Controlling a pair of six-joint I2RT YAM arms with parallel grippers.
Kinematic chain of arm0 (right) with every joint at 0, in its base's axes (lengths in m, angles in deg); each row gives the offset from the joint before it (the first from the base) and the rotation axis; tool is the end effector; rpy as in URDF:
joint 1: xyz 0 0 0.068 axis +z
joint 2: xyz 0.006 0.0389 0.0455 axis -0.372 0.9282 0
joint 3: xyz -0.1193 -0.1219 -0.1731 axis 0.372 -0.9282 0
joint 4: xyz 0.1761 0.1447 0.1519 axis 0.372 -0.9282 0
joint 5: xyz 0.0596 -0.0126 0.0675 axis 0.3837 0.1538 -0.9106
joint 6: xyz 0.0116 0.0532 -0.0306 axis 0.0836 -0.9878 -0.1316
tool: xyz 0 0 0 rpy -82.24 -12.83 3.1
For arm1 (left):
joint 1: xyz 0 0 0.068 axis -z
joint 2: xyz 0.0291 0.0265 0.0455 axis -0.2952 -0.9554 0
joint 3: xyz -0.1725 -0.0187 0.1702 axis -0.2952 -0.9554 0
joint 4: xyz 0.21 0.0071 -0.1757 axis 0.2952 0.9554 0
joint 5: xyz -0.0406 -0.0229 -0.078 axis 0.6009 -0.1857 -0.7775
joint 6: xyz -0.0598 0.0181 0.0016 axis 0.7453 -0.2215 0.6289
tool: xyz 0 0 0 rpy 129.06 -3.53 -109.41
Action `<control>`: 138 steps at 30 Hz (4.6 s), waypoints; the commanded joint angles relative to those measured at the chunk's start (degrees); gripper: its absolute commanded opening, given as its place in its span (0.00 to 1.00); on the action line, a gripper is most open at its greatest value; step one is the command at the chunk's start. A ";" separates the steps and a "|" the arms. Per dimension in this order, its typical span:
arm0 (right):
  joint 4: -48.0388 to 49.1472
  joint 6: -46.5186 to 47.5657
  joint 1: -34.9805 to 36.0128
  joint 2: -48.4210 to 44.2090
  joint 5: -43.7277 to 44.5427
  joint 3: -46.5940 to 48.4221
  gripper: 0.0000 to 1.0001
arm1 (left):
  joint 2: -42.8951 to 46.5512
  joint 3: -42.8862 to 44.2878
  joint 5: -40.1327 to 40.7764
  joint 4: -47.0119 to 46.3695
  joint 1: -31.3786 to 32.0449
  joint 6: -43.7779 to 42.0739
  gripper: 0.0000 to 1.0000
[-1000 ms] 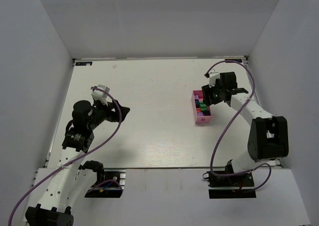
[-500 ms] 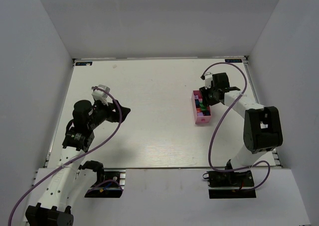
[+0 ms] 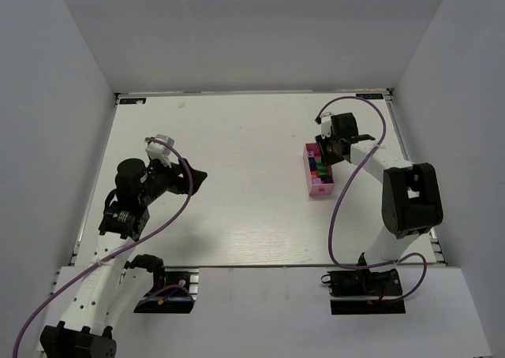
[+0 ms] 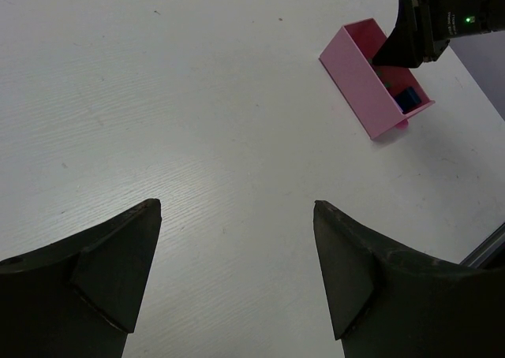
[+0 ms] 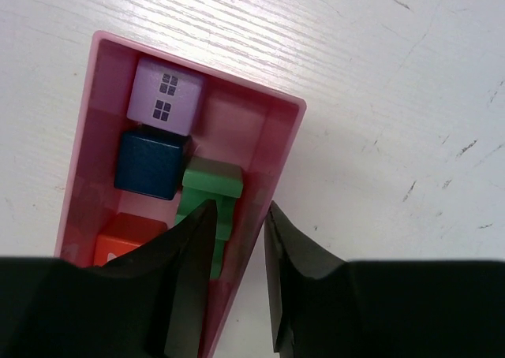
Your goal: Build the wood block tower
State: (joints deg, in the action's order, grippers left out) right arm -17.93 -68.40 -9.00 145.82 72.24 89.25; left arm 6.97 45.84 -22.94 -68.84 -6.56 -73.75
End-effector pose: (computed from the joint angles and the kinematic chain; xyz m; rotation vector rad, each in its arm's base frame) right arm 0.3672 0.0830 0.1535 -0.5043 2.3923 -0.0049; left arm 0.2050 -0.0576 0.2760 0.2562 1.9174 -0.6559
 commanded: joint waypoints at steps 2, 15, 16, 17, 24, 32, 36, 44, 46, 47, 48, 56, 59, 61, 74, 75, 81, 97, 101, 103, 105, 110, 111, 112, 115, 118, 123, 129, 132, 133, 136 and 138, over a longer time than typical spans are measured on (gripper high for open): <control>0.63 -0.72 0.08 -0.13 1.22 2.12 0.35 | 0.28 1.31 -1.10 0.24 0.11 0.29 0.88; -0.86 0.42 0.95 -1.18 2.01 3.79 0.00 | -0.24 1.31 -4.00 -0.81 0.11 0.29 0.88; -0.86 0.42 1.31 -1.53 2.01 3.88 0.00 | -0.77 0.79 -4.00 -0.82 0.11 0.29 0.88; -0.86 0.86 1.48 -2.15 2.45 4.23 0.00 | -0.77 0.78 -4.79 -0.82 0.11 0.29 0.88; 0.02 4.28 5.09 -6.72 8.33 5.29 0.00 | -2.71 0.78 -6.55 -1.35 0.11 0.29 0.88; 3.70 9.38 10.35 -10.24 17.65 4.85 0.00 | -4.38 0.78 -6.55 -1.87 0.11 0.29 0.88; 8.89 14.38 13.86 -10.24 24.58 2.13 0.00 | -4.90 0.78 -6.55 -1.87 0.11 0.29 0.88; 20.49 23.35 19.67 -7.96 36.01 -3.41 0.00 | -5.43 0.78 -5.50 -1.35 0.11 0.29 0.88; 23.72 25.11 21.25 -6.29 37.51 -4.20 0.00 | -5.43 0.78 -5.50 -1.35 0.11 0.29 0.88; 24.44 25.99 21.70 -5.76 39.26 -4.72 0.00 | -5.43 0.78 -4.97 -1.35 0.11 0.29 0.88; 25.32 27.39 22.05 -4.89 40.76 -5.25 0.00 | -5.43 0.78 -4.97 -1.35 0.11 0.29 0.88; 42.95 37.23 26.44 0.48 49.37 -9.21 0.00 | -4.90 0.78 -4.45 -0.82 0.11 0.29 0.88; 50.86 42.60 27.41 2.67 51.93 -10.97 0.00 | -4.90 0.78 -4.44 -0.82 0.11 0.29 0.88; 53.44 45.94 28.03 3.82 52.90 -12.63 0.00 | -4.90 0.78 -4.44 -0.82 0.11 0.29 0.88; 84.71 65.80 32.07 14.01 56.95 -18.17 0.00 | -4.38 1.31 -3.91 -0.29 0.11 -0.23 0.88; 85.96 66.68 32.16 14.89 56.95 -18.53 0.00 | -4.38 1.31 -3.91 -0.29 0.11 -0.23 0.88; 88.00 68.01 33.04 16.66 57.47 -19.58 0.16 | -4.38 1.31 -3.91 -0.29 0.11 -0.23 0.88; 72.80 58.34 34.36 11.91 56.33 -21.08 0.45 | -4.38 1.31 -2.86 -0.29 0.11 -0.23 0.89; 65.25 53.34 35.06 10.07 55.37 -20.55 0.56 | -4.38 1.31 -2.86 0.24 0.11 -0.23 0.89; 56.20 47.74 35.50 8.31 53.87 -19.68 0.67 | -4.38 1.31 -2.86 0.24 0.11 -0.23 0.89; 51.54 43.15 35.67 6.47 51.42 -18.36 0.70 | -4.38 1.31 -2.86 0.24 0.11 -0.23 0.89; 33.62 33.84 35.68 2.78 45.71 -15.28 0.74 | -4.38 1.31 -2.86 0.24 0.11 -0.23 0.89; 32.72 32.25 35.59 0.86 44.22 -15.02 0.75 | -4.38 1.31 -2.86 0.24 0.11 -0.23 0.89; 31.23 30.50 35.59 0.05 43.25 -14.32 0.77 | -4.38 1.31 -2.86 0.24 0.11 -0.75 0.89; 22.19 24.88 35.24 -3.27 36.22 -11.68 0.77 | -4.38 1.31 -2.86 0.24 0.11 -0.76 0.89; 16.64 22.75 35.06 -6.53 30.50 -11.32 0.78 | -3.85 1.83 -2.86 0.24 0.11 -0.76 0.89; 12.33 19.42 33.31 -10.67 25.67 -10.62 0.82 | -3.32 1.84 -3.39 -0.29 0.11 -1.29 0.90; 6.37 15.37 28.39 -14.45 17.15 -7.64 0.87 | -3.32 1.84 -6.02 -1.43 0.11 -1.29 0.90; 2.84 13.61 23.48 -15.16 10.83 -5.27 0.90 | -3.85 1.84 -7.25 -1.96 0.11 -1.29 0.90; 1.70 13.00 22.76 -15.16 9.85 -4.91 0.90 | -4.37 1.84 -7.25 -1.96 0.11 -1.29 0.91; -1.73 12.03 19.25 -14.72 4.92 -2.10 0.90 | -4.38 1.84 -7.78 -1.96 0.11 -1.29 0.91; -2.97 11.76 17.31 -13.33 1.51 -0.08 0.90 | -4.38 1.84 -7.78 -1.96 0.11 -1.29 0.91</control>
State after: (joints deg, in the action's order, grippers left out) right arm -16.56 -54.21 10.56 132.43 81.96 85.28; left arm 2.40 45.88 -29.02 -69.54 -6.56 -74.45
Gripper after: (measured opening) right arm 0.900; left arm 0.911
